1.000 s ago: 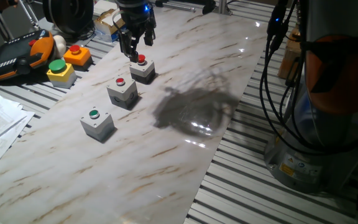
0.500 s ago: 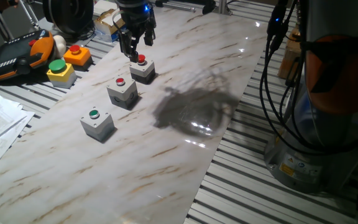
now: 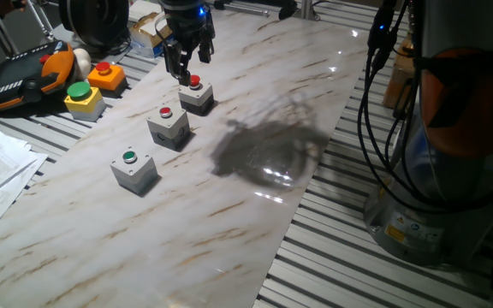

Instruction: Press three buttons from left to right in sequence

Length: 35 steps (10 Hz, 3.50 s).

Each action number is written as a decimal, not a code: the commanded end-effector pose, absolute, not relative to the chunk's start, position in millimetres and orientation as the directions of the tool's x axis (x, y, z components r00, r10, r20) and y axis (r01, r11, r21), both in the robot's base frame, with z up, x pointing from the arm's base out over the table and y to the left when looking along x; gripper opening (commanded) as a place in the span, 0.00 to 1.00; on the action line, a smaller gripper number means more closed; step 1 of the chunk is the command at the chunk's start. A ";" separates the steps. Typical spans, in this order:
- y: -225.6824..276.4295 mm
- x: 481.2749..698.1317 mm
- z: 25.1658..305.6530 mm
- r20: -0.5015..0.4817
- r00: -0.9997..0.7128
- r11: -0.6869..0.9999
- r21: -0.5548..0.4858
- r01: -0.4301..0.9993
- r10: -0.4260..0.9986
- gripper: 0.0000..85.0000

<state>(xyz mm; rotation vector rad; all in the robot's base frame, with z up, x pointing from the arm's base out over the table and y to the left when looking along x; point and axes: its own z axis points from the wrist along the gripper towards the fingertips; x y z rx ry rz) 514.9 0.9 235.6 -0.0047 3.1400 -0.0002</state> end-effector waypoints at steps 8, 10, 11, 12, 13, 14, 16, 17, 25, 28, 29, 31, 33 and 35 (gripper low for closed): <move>0.8 517.3 232.1 0.018 -1.000 0.997 -0.075 -0.002 -0.001 0.01; -2.6 521.3 221.9 -0.002 -1.000 0.999 -0.044 0.004 0.004 0.01; -3.1 522.9 218.3 -0.013 -1.000 0.999 -0.041 0.009 0.008 0.01; -3.1 524.3 215.6 -0.021 -1.000 0.999 -0.038 0.015 0.014 0.01; -3.8 525.2 212.7 -0.026 -0.999 0.999 -0.038 0.023 0.022 0.01; -4.6 526.2 209.7 -0.026 -0.999 0.999 -0.030 0.029 0.028 0.01; -4.6 529.6 201.8 -0.017 -0.999 0.999 -0.015 0.049 0.048 0.01; -4.8 531.7 196.6 -0.012 -0.998 0.998 -0.007 0.064 0.064 0.01; -31.0 549.0 178.3 -0.004 -0.998 0.998 0.019 0.061 0.061 0.01; -32.9 549.6 171.9 -0.012 -0.998 0.998 0.008 0.061 0.061 0.01; -32.9 549.6 171.9 -0.012 -0.999 0.999 0.018 0.048 0.049 0.01; -32.9 549.6 171.9 -0.002 -0.999 0.999 -0.008 0.044 0.044 0.01; -32.9 549.6 171.9 0.002 -0.999 0.995 -0.084 0.044 0.044 0.01; -32.9 549.6 171.9 0.003 -1.000 0.992 -0.120 0.029 0.029 0.01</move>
